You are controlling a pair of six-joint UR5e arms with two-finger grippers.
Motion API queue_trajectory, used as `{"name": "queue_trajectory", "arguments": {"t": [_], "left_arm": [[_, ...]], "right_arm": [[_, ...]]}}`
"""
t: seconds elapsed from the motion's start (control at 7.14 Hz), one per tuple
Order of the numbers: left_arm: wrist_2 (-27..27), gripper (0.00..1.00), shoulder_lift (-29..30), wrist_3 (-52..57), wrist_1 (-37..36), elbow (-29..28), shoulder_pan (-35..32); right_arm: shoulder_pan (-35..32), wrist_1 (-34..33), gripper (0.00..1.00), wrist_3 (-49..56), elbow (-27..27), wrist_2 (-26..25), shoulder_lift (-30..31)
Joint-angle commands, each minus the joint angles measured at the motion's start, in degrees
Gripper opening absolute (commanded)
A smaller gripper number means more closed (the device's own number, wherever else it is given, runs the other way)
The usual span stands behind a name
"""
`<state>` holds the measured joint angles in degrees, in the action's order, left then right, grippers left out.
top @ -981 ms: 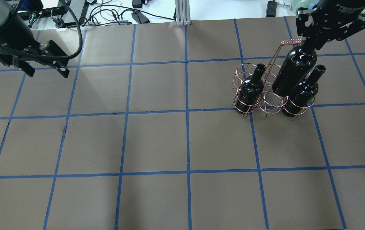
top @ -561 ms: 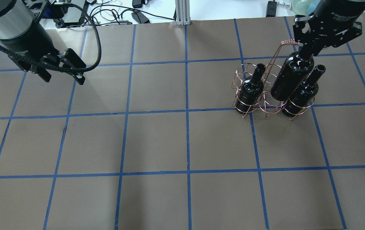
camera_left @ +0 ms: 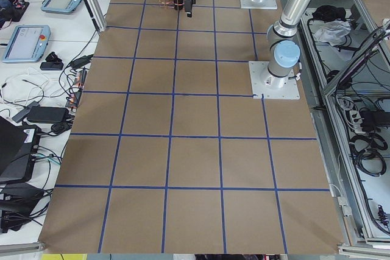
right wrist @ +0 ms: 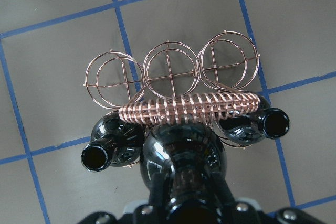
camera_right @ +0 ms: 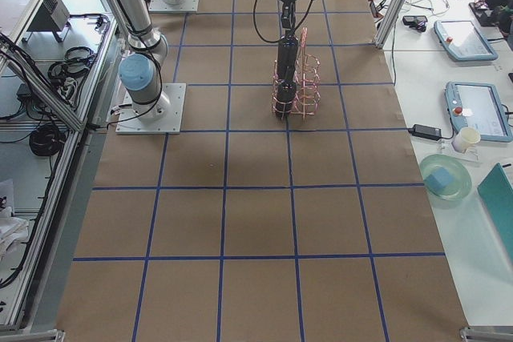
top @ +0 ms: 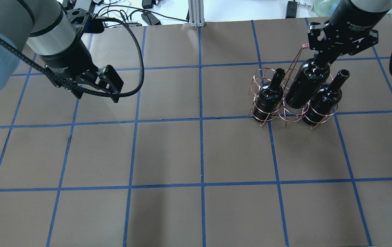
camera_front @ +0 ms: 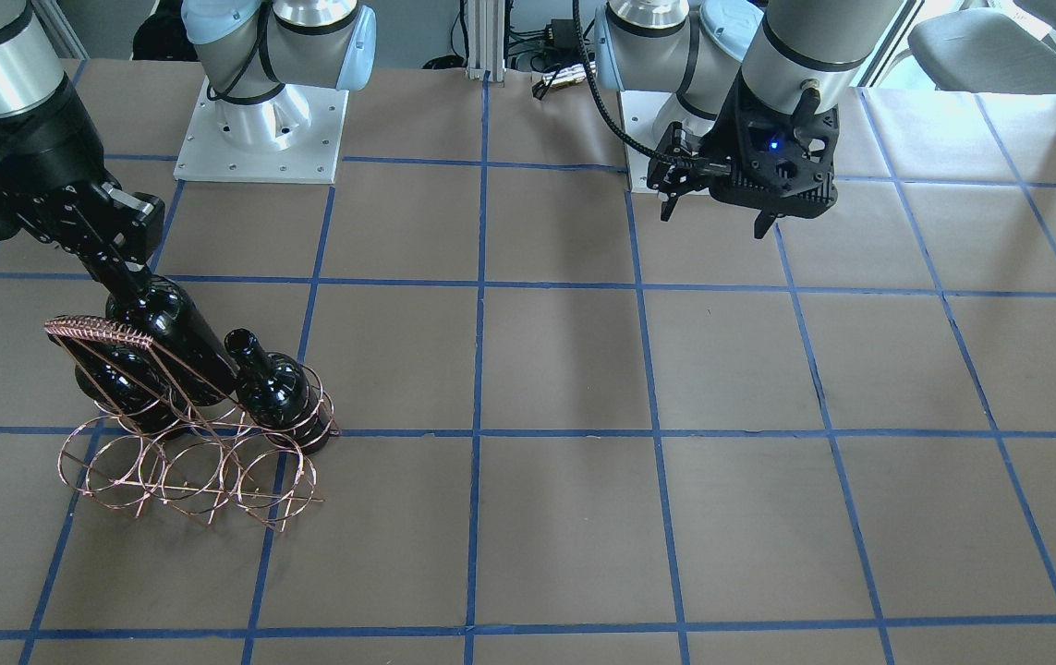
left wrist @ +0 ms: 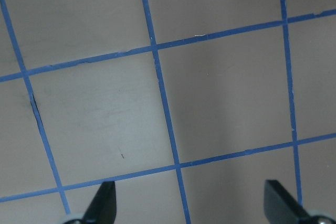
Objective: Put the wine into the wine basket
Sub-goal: 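Lower the bottle with the right gripper into the empty middle basket slot, then push the bottle down into the slot with the right gripper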
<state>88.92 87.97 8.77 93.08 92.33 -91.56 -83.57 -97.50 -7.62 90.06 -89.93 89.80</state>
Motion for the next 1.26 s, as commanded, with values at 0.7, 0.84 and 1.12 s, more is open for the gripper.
{"name": "queue_trajectory", "arguments": {"t": [0.7,0.84,1.12], "left_arm": [[-0.06,1.00,0.63,-8.40,-5.52,3.02,-4.50],[0.03,1.00,0.45,-8.86,-6.93,4.25,-4.59],[0.29,1.00,-0.16,-8.42,-7.30,4.44,-4.50]], "right_arm": [[0.25,-2.86,0.00,3.75,1.61,-0.24,-0.15],[0.34,-2.87,0.00,3.84,1.61,-0.24,-0.15],[0.43,-2.52,0.00,4.36,1.78,0.19,-0.50]]}}
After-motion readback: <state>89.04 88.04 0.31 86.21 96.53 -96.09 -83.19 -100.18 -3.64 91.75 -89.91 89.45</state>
